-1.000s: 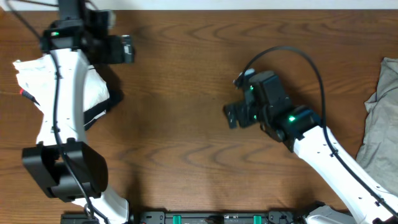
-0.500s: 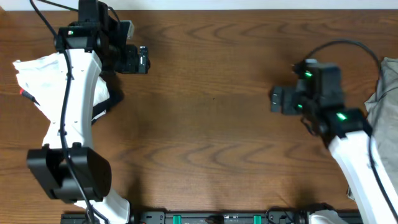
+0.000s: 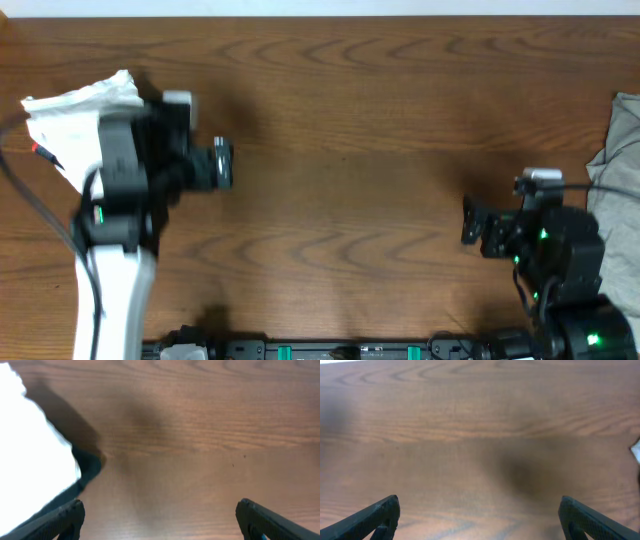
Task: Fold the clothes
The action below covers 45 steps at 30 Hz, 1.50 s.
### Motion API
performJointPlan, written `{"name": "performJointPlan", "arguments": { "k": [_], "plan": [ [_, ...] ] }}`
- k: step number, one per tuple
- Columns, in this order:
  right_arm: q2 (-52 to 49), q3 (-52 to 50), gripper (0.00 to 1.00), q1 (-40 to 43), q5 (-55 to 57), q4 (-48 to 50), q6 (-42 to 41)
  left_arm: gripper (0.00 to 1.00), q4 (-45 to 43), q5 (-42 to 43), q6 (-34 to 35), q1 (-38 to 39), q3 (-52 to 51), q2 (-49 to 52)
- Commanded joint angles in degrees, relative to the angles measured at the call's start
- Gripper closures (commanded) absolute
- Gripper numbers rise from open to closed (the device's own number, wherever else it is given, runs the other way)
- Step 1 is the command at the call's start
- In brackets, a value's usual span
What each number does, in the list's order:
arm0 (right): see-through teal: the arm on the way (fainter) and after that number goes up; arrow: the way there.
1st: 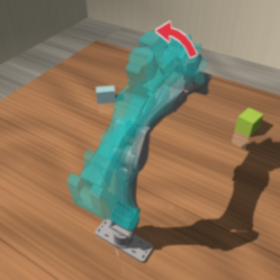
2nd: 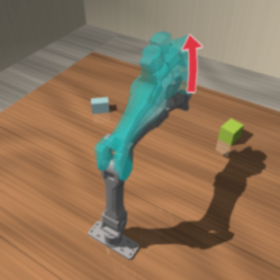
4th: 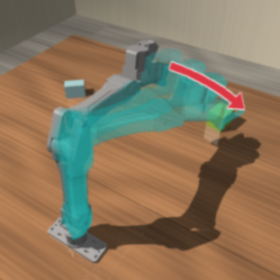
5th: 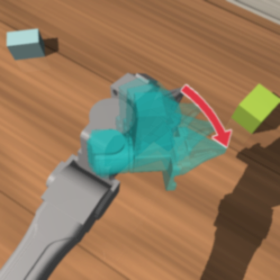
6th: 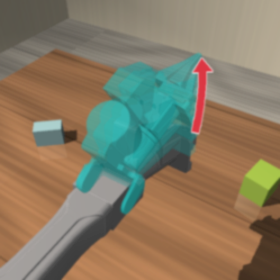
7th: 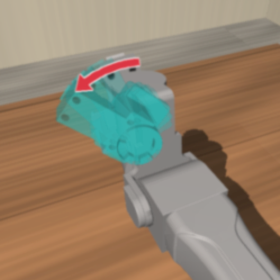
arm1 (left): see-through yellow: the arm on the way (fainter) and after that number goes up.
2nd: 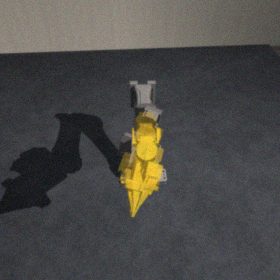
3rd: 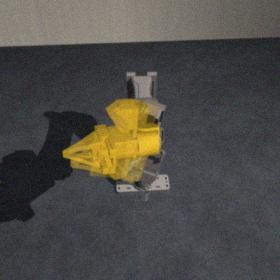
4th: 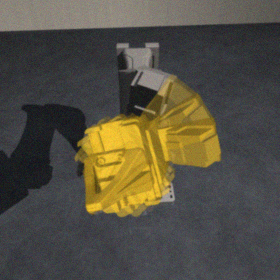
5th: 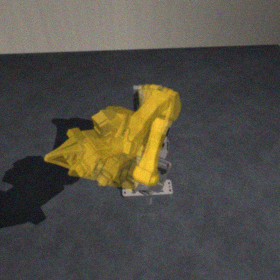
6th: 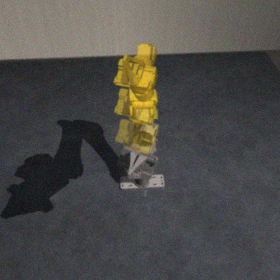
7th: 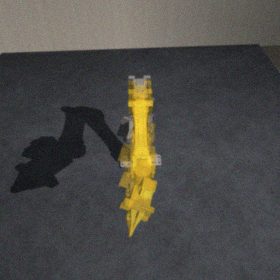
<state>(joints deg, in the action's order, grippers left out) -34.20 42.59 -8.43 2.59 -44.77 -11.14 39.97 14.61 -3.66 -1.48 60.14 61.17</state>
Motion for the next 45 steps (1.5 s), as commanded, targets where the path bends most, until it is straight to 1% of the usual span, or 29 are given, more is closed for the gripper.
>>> {"name": "performJointPlan", "arguments": {
  "k": [1, 3, 6, 10, 16, 30, 34, 40, 45],
  "plan": [
    [3.04, -4.09, 0.01, -0.22, 1.07, -0.02, -0.85, 0.02, -2.49, -0.70, 1.88, -0.04, -7.87, -7.10],
    [3.21, -5.70, 0.01, -0.22, 0.37, -1.05, -0.85, 0.02, -3.63, -0.70, 1.86, -0.04, -11.02, -10.03],
    [2.93, -7.30, 0.01, -0.22, 0.37, -3.82, -0.83, 0.02, -1.77, -0.72, 1.86, -0.04, -13.03, -12.33],
    [2.89, -8.68, 0.01, -0.22, 0.37, -7.34, -0.83, 0.02, 1.79, -0.70, 1.86, -0.04, -13.05, -12.26],
    [2.86, -8.74, 0.01, -0.22, 0.37, -11.82, -0.83, 0.02, 2.67, -0.70, 1.86, -0.04, -13.05, -11.15],
    [3.48, -9.22, 0.01, 0.02, 0.37, -11.85, -0.83, 0.02, 2.67, -0.72, 1.86, -0.04, -13.05, -9.55],
    [8.41, -10.64, 0.01, 0.26, 0.63, -12.28, -0.81, 0.02, 2.67, -0.72, 1.86, -0.04, -13.05, -9.55],
    [20.00, -14.95, 0.01, 0.28, 0.63, -12.50, -0.81, 0.02, 2.67, -0.70, 1.86, -0.04, -13.05, -9.55],
    [27.71, -18.82, 0.01, 0.35, 0.61, -12.70, -0.81, 0.02, 2.67, -0.72, 1.86, -0.04, -13.05, -9.55]
  ]
}}
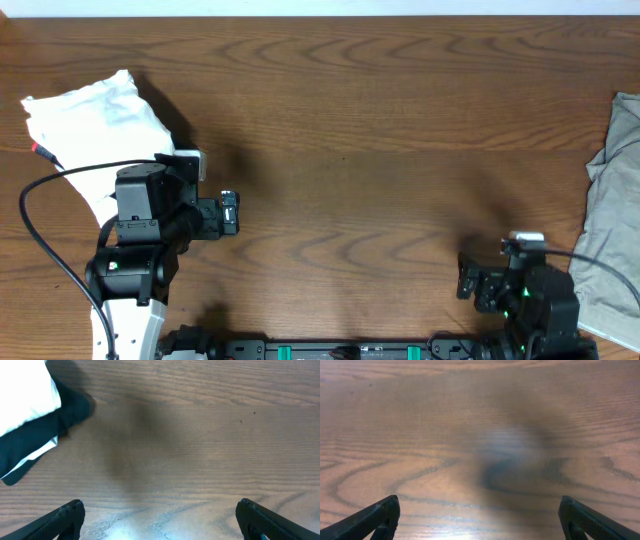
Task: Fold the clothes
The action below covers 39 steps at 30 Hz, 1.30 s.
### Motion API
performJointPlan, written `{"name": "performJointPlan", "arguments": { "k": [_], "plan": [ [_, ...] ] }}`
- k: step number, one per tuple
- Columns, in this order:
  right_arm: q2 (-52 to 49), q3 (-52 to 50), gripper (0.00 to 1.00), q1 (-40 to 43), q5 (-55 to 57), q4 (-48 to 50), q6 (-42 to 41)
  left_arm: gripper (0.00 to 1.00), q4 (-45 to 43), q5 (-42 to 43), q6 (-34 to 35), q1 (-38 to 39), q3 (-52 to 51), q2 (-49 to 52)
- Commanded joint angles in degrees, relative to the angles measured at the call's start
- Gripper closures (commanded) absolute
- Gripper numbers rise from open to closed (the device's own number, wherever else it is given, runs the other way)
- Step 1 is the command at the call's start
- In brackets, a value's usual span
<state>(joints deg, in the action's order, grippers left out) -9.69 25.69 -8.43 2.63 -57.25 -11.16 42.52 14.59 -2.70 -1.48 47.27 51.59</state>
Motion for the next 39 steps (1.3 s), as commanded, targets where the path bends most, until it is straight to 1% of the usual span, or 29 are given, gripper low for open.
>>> {"name": "performJointPlan", "arguments": {
  "k": [1, 4, 6, 9, 12, 14, 16, 20, 22, 26, 28, 39],
  "plan": [
    [4.46, -2.58, 0.01, 0.52, 0.57, -0.22, -0.81, 0.02, 0.11, -0.68, 0.90, -0.04, -0.17, 0.02],
    [8.50, -3.32, 0.01, 1.40, 0.55, 2.16, -0.37, 0.02, 0.11, -0.68, 0.90, -0.04, -0.17, 0.02],
    [9.38, -3.26, 0.01, 1.97, -0.02, 7.58, 2.78, 0.02, 0.11, -0.70, 0.90, -0.04, -0.17, 0.02],
    [9.38, -4.00, 0.01, 2.19, -1.44, 17.88, 10.71, 0.02, 0.11, -0.70, 0.90, -0.04, -0.17, 0.02],
    [9.38, -6.84, 0.01, 2.19, -1.60, 28.17, 18.80, 0.02, 0.11, -0.68, 0.90, -0.04, -0.17, 0.02],
    [9.38, -9.75, 0.01, 2.19, -1.60, 34.38, 22.12, 0.02, 0.11, -0.70, 0.90, -0.04, -0.17, 0.02],
    [9.38, -14.14, 0.01, 2.21, -1.53, 42.25, 23.54, 0.02, 0.11, -0.70, 0.90, -0.04, -0.17, 0.02],
    [9.40, -22.23, 0.01, 2.21, -1.55, 57.02, 23.67, 0.02, 0.11, -0.70, 0.90, -0.04, -0.17, 0.02],
    [9.44, -25.49, 0.01, 2.21, -1.55, 62.51, 23.69, 0.02, 0.11, -0.68, 0.90, -0.04, -0.17, 0.02],
    [9.44, -25.38, 0.01, 2.21, -1.95, 58.45, 24.09, 0.02, 0.09, -0.70, 0.90, -0.04, -0.17, 0.02],
    [9.44, -25.38, 0.01, 2.21, -2.05, 53.29, 24.02, 0.02, 0.11, -0.68, 0.90, -0.04, -0.17, 0.02],
    [9.40, -25.38, 0.01, 2.19, -2.01, 53.05, 23.87, 0.02, 0.11, -0.68, 0.90, -0.04, -0.17, 0.02]
  ]
}}
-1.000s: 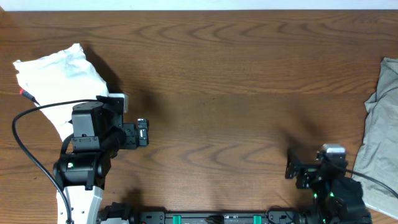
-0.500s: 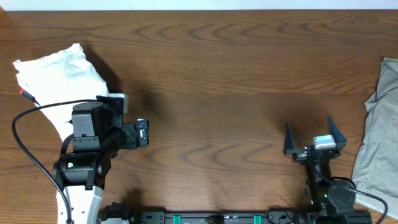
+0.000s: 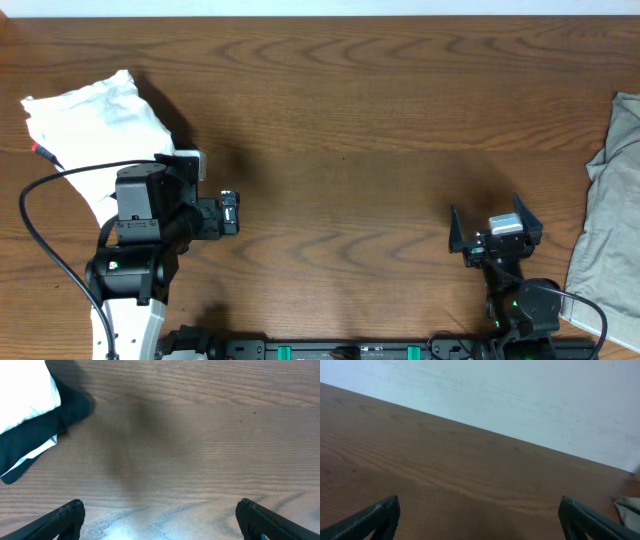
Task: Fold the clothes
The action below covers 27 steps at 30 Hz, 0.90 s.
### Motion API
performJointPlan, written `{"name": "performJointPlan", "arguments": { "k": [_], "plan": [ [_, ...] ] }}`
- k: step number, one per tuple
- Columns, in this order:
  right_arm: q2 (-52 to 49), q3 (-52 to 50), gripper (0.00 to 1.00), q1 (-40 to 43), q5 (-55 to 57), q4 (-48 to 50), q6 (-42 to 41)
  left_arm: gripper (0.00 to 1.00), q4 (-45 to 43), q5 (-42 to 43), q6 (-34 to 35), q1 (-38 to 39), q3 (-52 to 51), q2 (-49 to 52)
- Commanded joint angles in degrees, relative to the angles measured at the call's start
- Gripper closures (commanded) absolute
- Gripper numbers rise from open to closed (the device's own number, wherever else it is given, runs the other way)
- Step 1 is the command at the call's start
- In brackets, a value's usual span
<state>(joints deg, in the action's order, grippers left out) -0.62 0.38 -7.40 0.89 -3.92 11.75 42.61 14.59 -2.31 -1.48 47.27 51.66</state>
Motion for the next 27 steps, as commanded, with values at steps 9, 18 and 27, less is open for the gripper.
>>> {"name": "performJointPlan", "arguments": {
  "k": [9, 18, 27],
  "plan": [
    [0.33, -0.07, 0.01, 1.16, -0.28, -0.28, 0.96, 0.02, 0.02, -0.70, 0.50, -0.04, -0.17, -0.04],
    [0.33, -0.07, 0.01, 1.16, -0.28, -0.28, 0.96, 0.02, 0.02, -0.70, 0.50, -0.04, -0.17, -0.04],
    [0.33, -0.07, 0.01, 1.16, -0.26, -0.28, 0.96, 0.02, 0.00, -0.70, 0.50, -0.04, -0.81, -6.08]
  ]
}}
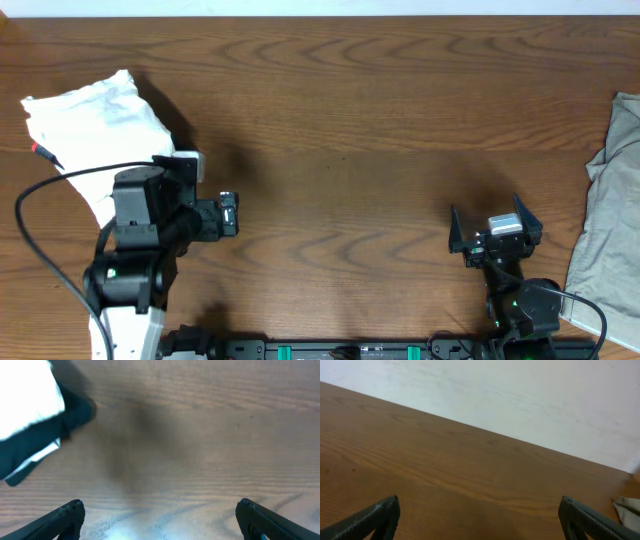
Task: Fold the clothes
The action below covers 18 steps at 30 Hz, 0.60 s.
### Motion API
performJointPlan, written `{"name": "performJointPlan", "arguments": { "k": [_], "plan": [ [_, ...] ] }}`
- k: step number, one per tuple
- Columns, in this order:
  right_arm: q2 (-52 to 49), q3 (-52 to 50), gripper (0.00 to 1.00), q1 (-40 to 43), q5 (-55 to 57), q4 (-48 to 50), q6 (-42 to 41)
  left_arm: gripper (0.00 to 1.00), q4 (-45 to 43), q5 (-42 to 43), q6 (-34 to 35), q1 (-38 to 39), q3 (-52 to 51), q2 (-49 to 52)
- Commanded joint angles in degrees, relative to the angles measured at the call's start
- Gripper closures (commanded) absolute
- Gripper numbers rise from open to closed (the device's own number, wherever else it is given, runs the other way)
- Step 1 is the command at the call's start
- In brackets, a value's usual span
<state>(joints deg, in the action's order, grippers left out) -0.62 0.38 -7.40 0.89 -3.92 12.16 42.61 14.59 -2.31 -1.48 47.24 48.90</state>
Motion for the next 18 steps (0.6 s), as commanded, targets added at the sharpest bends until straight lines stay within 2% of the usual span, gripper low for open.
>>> {"name": "performJointPlan", "arguments": {
  "k": [1, 12, 18],
  "plan": [
    [0.33, -0.07, 0.01, 1.18, -0.26, -0.28, 0.55, 0.02, 0.02, -0.70, 0.50, -0.04, -1.20, -4.76],
    [0.33, -0.07, 0.01, 1.16, -0.26, -0.28, 0.55, 0.02, 0.04, -0.68, 0.50, -0.04, -14.03, -23.56],
    [0.35, -0.07, 0.01, 1.16, -0.26, -0.28, 0.55, 0.02, -0.50, -4.74, -2.10, -0.04, -24.39, -36.17]
  ]
}}
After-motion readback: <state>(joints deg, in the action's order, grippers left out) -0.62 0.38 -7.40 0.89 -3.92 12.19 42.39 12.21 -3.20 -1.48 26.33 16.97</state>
